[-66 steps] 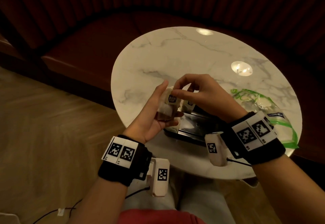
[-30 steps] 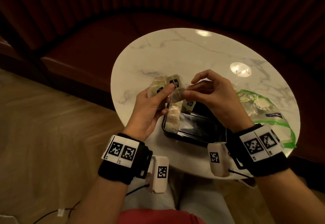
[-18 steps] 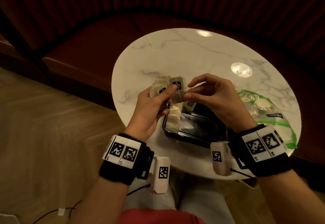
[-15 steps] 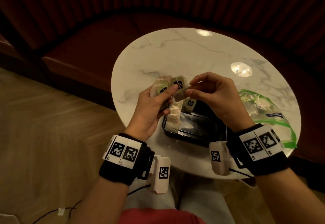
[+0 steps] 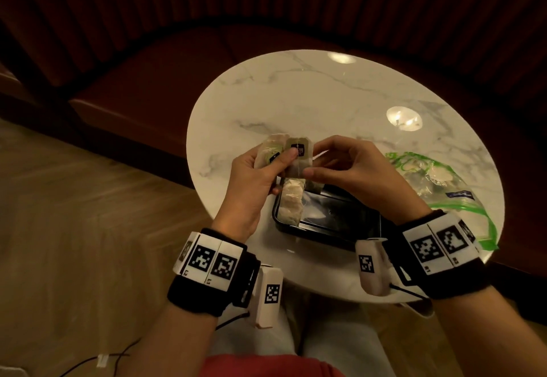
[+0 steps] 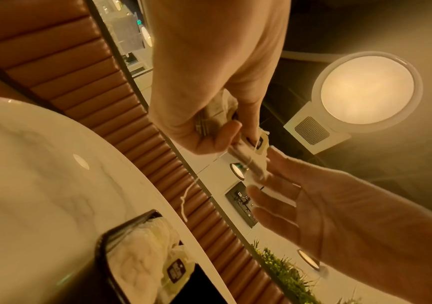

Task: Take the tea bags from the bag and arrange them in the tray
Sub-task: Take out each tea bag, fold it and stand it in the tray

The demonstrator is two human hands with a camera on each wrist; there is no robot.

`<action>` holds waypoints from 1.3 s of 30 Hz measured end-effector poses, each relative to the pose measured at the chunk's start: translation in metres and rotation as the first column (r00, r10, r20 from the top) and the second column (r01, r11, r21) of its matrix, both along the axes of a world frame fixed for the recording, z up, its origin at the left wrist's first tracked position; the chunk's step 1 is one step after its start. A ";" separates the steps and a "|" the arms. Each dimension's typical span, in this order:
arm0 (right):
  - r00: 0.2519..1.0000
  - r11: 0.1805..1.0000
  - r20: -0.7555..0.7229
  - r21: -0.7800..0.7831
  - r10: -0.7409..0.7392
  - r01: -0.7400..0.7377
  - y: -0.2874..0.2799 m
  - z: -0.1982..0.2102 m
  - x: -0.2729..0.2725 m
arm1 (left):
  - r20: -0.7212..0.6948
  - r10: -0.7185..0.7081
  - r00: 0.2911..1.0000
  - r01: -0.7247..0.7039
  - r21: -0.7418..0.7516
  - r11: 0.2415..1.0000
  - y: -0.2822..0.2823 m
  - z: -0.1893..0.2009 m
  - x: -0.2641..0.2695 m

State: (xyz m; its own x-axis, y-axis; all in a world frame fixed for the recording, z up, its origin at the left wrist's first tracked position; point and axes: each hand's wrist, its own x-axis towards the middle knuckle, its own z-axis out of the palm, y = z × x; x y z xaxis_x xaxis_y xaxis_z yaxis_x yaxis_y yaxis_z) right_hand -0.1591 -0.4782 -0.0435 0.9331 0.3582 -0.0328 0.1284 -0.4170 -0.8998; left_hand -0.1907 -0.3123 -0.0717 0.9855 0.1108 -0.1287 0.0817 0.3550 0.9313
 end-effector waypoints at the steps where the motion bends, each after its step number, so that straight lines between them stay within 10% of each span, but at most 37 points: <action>1: 1.000 0.999 0.023 -0.034 -0.015 0.016 0.000 0.000 0.000 | 0.013 -0.015 1.000 0.014 0.040 0.999 0.001 0.001 -0.001; 8: 0.983 0.995 0.159 0.054 -0.095 0.088 0.003 0.002 -0.006 | 0.075 -0.120 0.990 0.109 0.142 0.984 0.002 0.004 -0.004; 19: 0.972 0.924 -0.021 0.305 -0.234 0.230 -0.004 -0.001 -0.013 | -0.004 -0.084 0.996 0.084 0.064 0.994 0.004 -0.010 0.002; 30: 0.980 0.977 0.160 -0.153 -0.121 0.146 -0.020 0.011 0.007 | -0.206 -0.083 0.975 0.083 -0.008 0.996 0.004 -0.024 0.005; 39: 0.995 0.784 0.083 -0.621 0.057 0.007 -0.024 -0.026 0.056 | -0.320 -0.048 0.946 -0.012 -0.183 0.983 0.013 -0.031 0.011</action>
State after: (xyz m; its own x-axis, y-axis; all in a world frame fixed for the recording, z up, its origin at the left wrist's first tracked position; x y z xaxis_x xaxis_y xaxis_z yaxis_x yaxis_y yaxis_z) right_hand -0.1033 -0.5019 -0.0695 0.9342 0.3133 -0.1705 0.2150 -0.8760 -0.4318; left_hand -0.1796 -0.2997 -0.1027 0.8895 0.0387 -0.4552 0.3741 0.5102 0.7744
